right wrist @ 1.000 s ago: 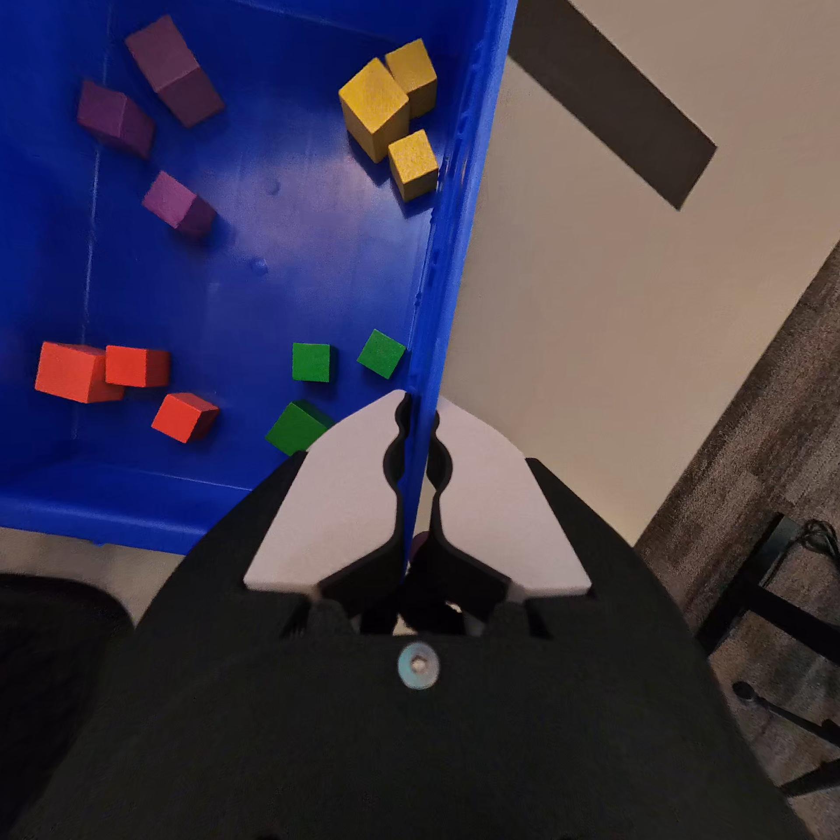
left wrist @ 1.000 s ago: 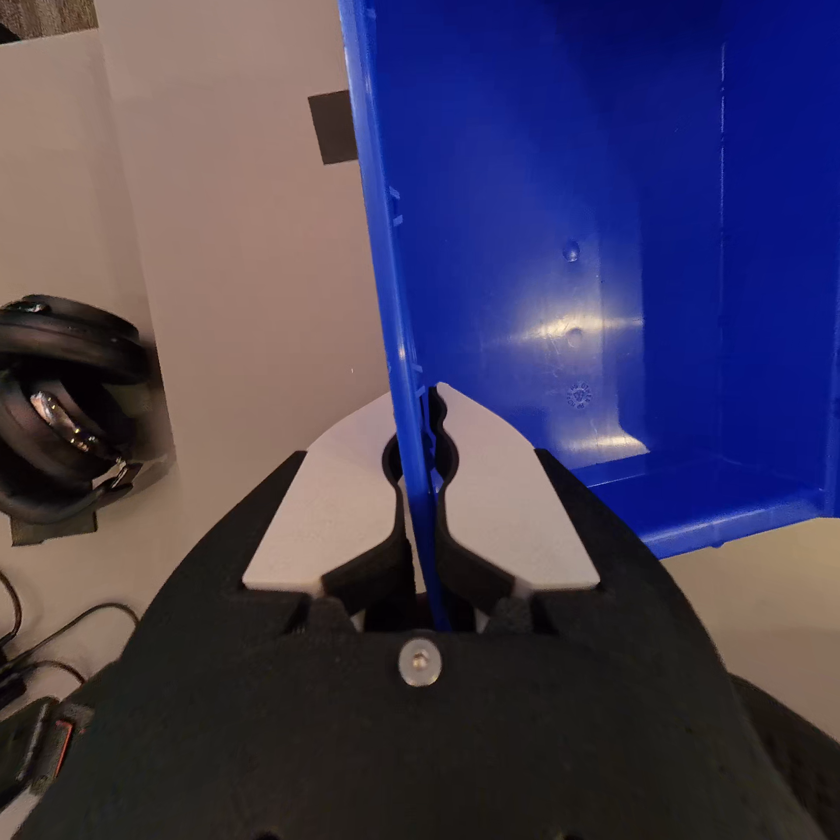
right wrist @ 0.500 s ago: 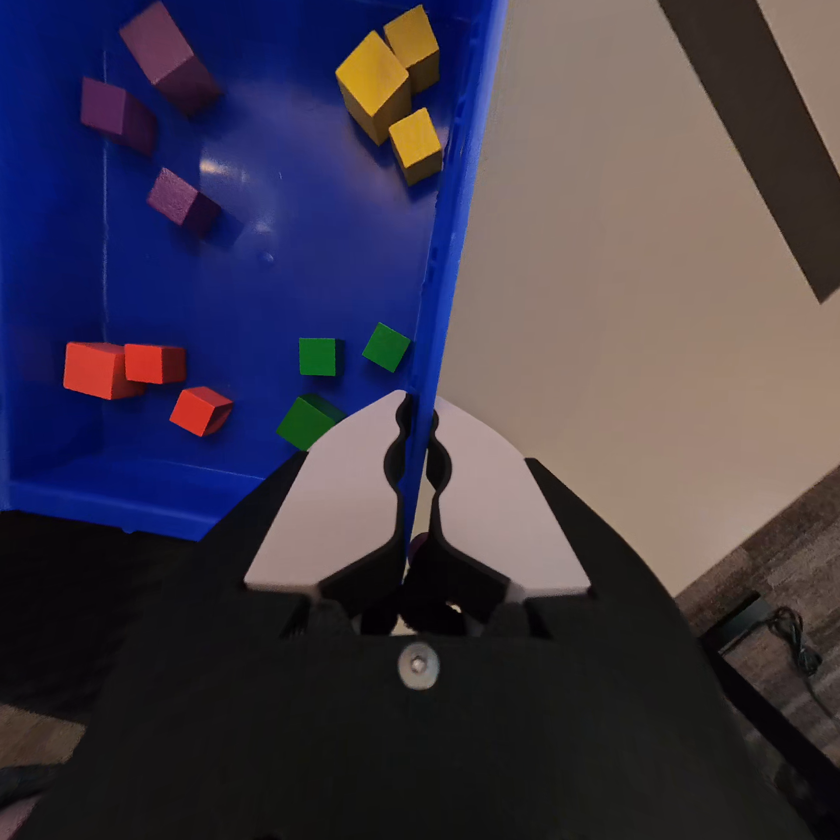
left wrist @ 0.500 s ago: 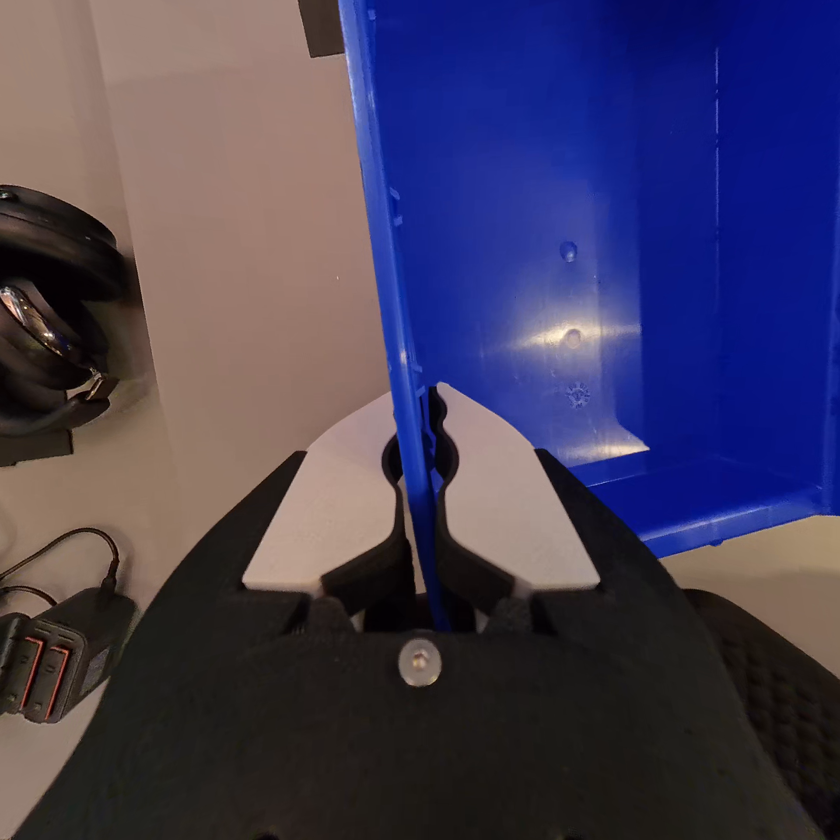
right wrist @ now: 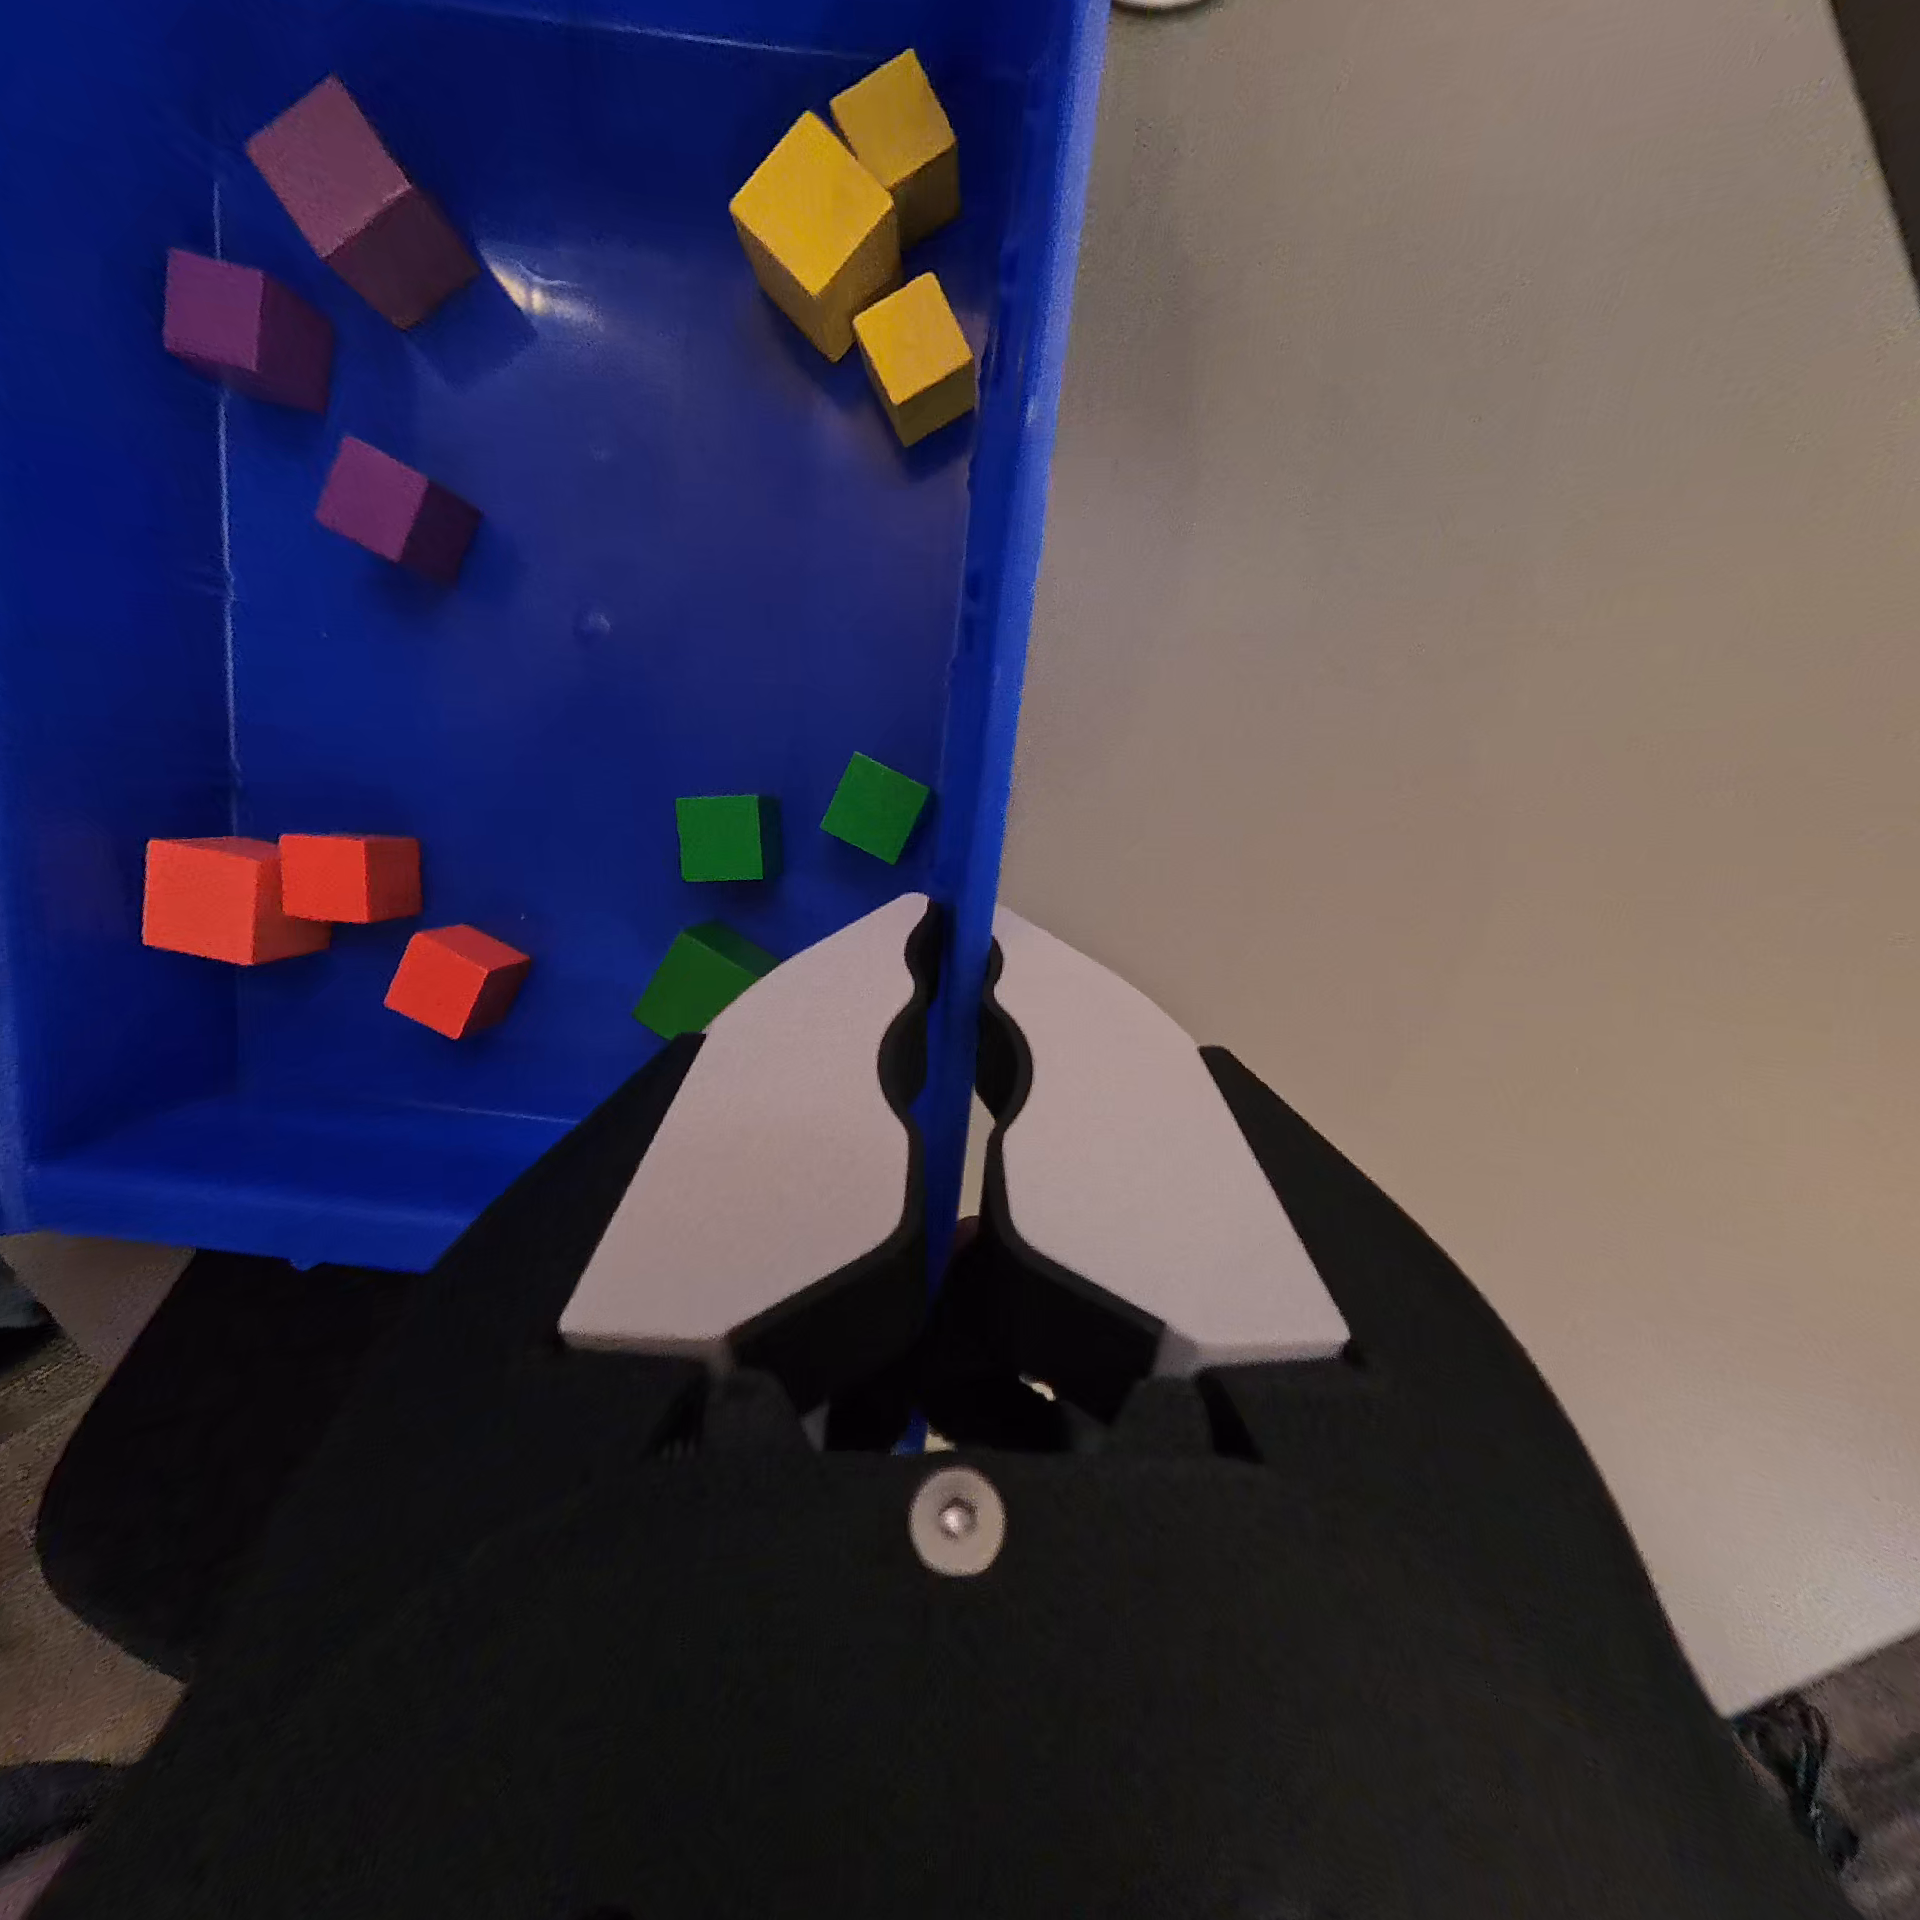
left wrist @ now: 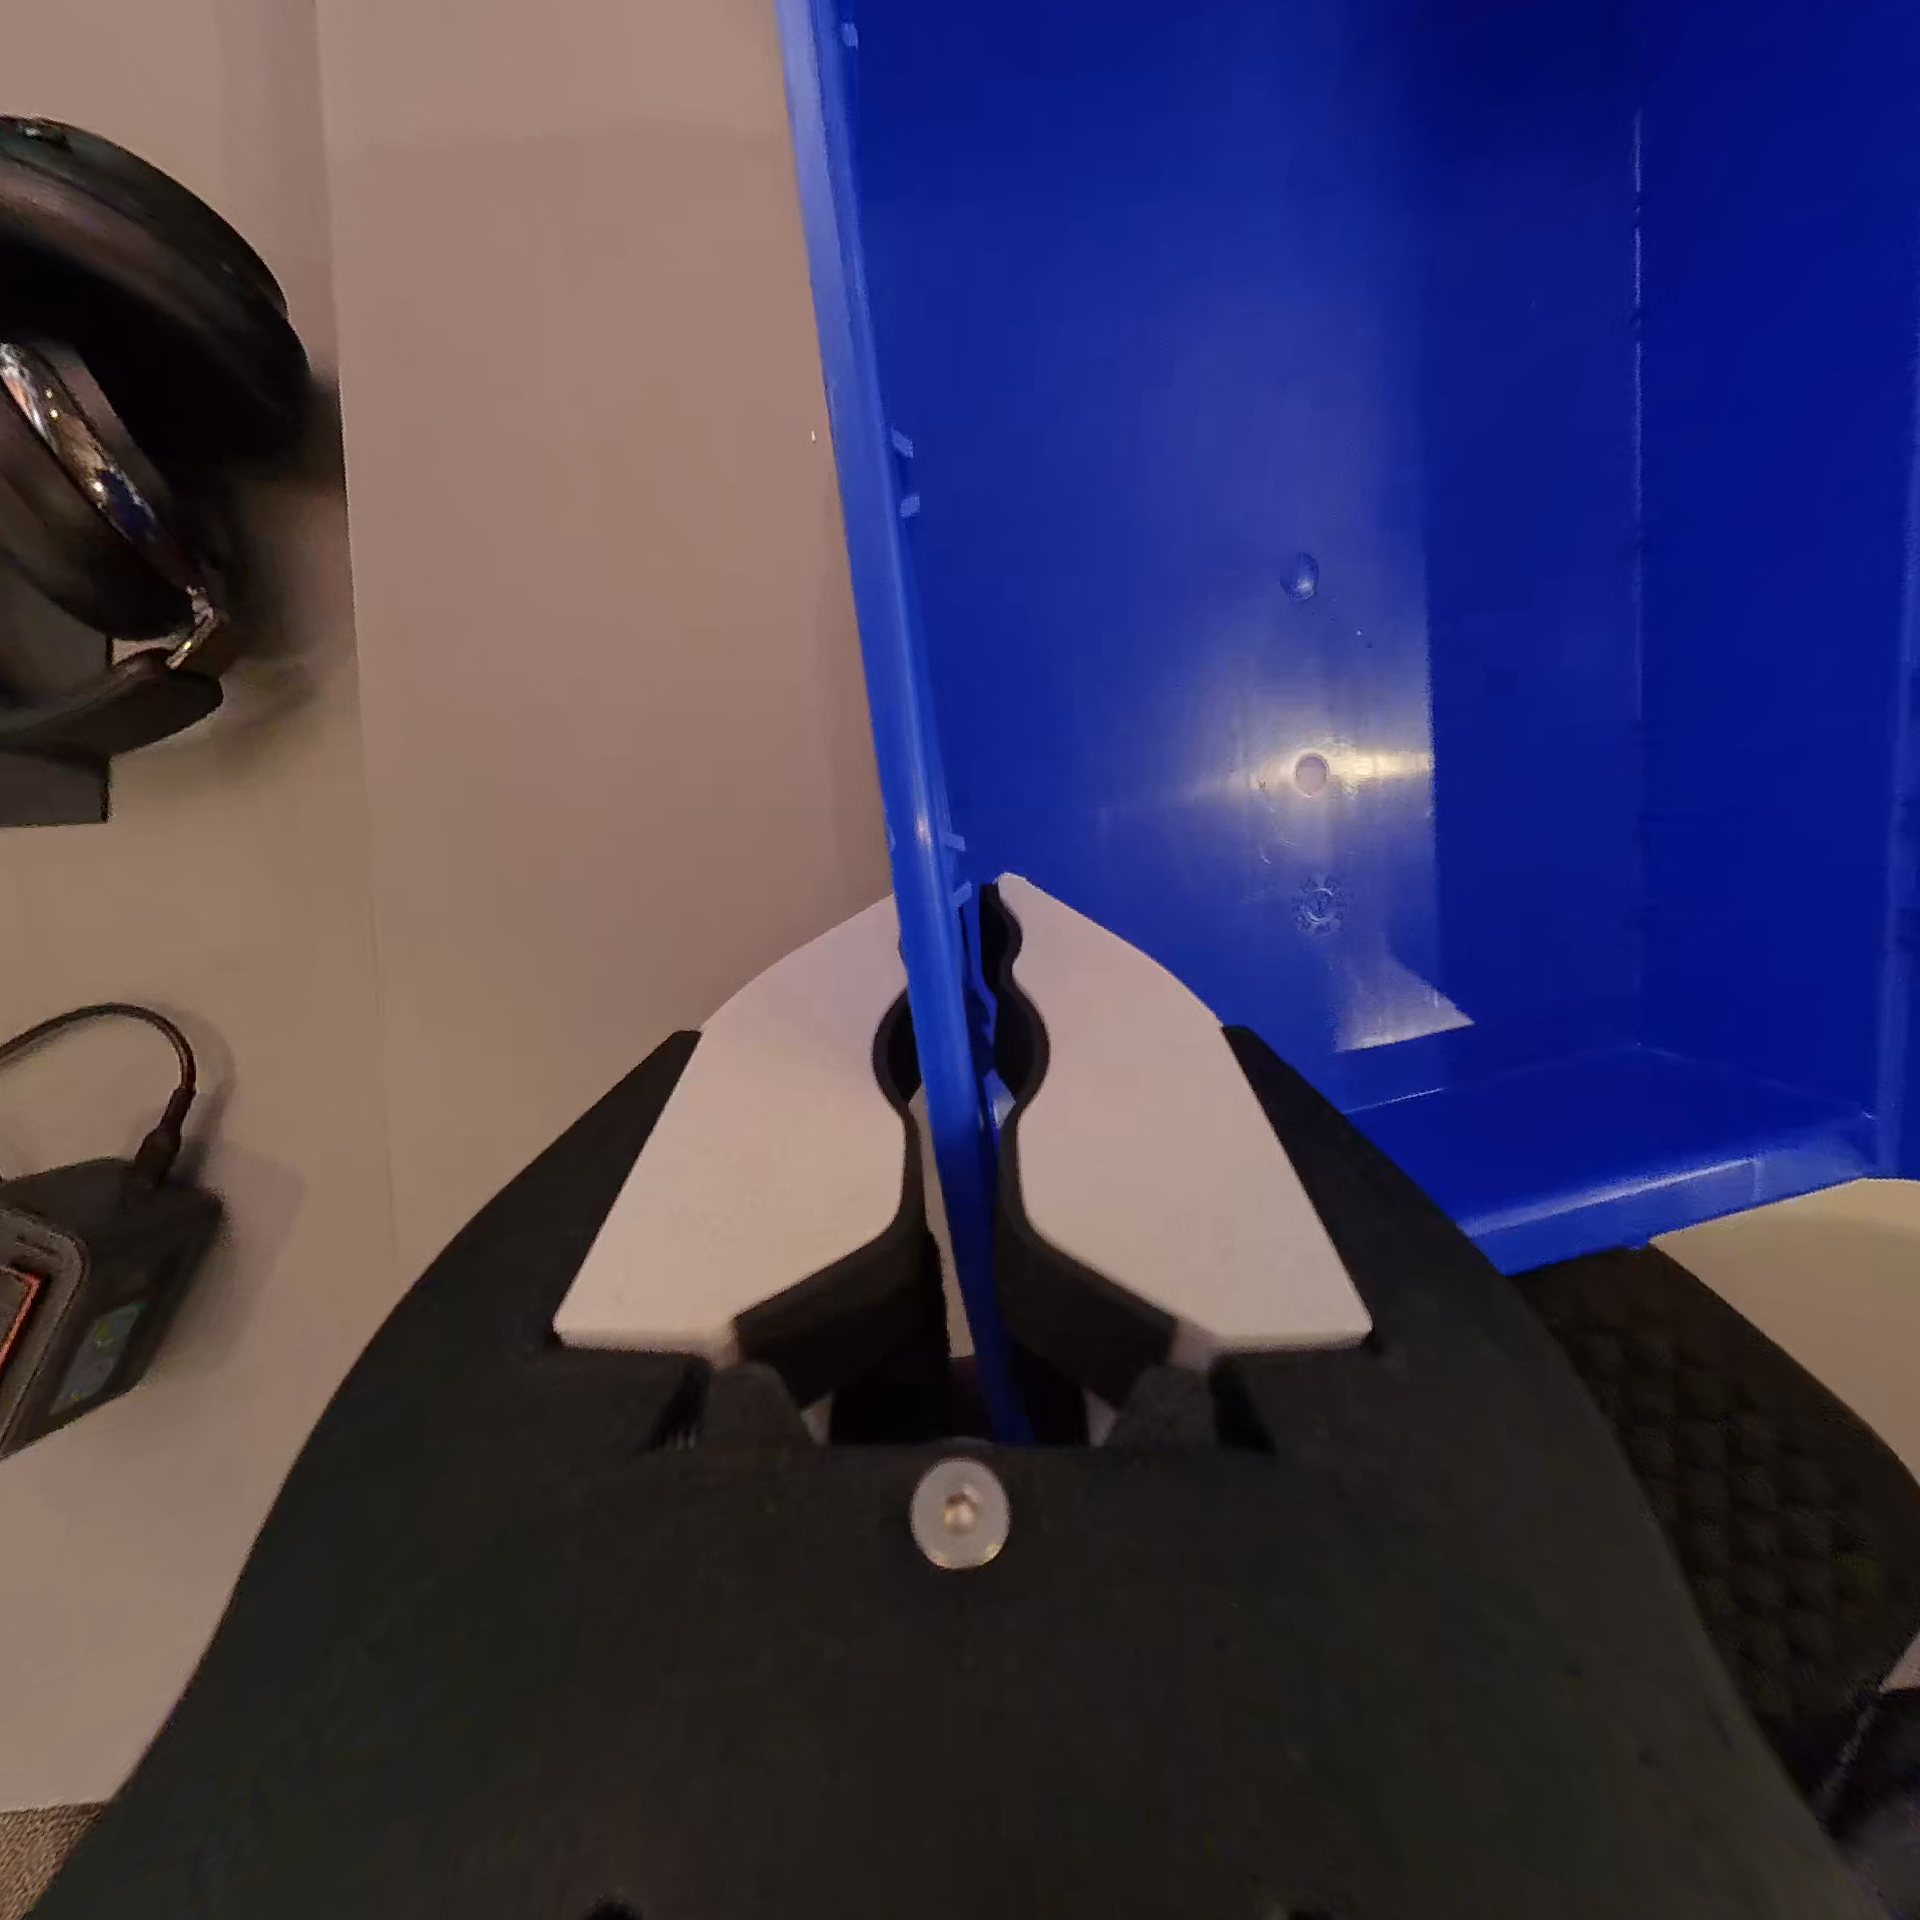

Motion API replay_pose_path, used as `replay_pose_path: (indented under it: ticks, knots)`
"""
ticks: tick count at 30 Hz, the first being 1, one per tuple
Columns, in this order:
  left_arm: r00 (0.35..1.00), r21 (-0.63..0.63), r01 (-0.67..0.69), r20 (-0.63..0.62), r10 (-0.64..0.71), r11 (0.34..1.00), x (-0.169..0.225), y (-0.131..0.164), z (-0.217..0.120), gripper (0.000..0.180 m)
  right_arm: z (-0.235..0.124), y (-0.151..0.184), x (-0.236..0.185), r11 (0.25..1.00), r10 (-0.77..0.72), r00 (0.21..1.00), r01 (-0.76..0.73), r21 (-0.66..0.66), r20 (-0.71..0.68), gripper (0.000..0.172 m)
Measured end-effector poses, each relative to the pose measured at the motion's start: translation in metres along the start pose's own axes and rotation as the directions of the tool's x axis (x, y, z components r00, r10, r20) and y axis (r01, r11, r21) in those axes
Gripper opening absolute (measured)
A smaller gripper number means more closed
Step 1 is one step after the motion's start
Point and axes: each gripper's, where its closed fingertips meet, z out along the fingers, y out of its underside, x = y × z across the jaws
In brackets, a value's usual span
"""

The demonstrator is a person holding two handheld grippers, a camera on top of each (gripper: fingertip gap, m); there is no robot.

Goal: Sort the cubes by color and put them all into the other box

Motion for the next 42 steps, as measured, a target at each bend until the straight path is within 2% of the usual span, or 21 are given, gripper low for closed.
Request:
replay_pose_path:
  ticks: [9, 18, 30, 34, 37, 39, 42]
  knots:
    - [0.999, 0.092, 0.044, -0.003, -0.043, 0.995, -0.001, 0.021, -0.036, 0.008, 0.025, -0.052, -0.045, 0.994, -0.097, 0.993, 0.095, 0.047, 0.061, 0.003]
    - [0.996, 0.207, 0.092, -0.033, -0.087, 0.974, -0.003, 0.022, -0.076, 0.008, 0.052, -0.109, -0.082, 0.990, -0.129, 0.986, 0.122, 0.075, 0.107, 0.003]
    - [0.988, 0.337, 0.100, -0.148, -0.053, 0.936, 0.026, 0.009, -0.121, 0.009, 0.088, -0.193, -0.120, 0.980, -0.143, 0.987, 0.132, 0.149, 0.071, 0.005]
    - [0.984, 0.368, 0.090, -0.176, -0.025, 0.925, 0.042, 0.005, -0.133, 0.008, 0.097, -0.221, -0.127, 0.967, -0.138, 0.990, 0.135, 0.217, 0.000, 0.008]
    - [0.977, 0.386, 0.088, -0.212, -0.005, 0.918, 0.059, 0.001, -0.138, 0.009, 0.094, -0.234, -0.131, 0.953, -0.117, 0.993, 0.110, 0.284, 0.009, 0.025]
    - [0.966, 0.387, 0.085, -0.259, 0.020, 0.918, 0.076, -0.003, -0.139, 0.009, 0.082, -0.236, -0.122, 0.937, -0.126, 0.989, 0.144, 0.318, -0.076, 0.036]
    - [0.940, 0.391, 0.052, -0.330, 0.087, 0.919, 0.111, -0.011, -0.137, 0.008, 0.052, -0.229, -0.118, 0.909, -0.112, 0.988, 0.144, 0.391, -0.104, 0.040]
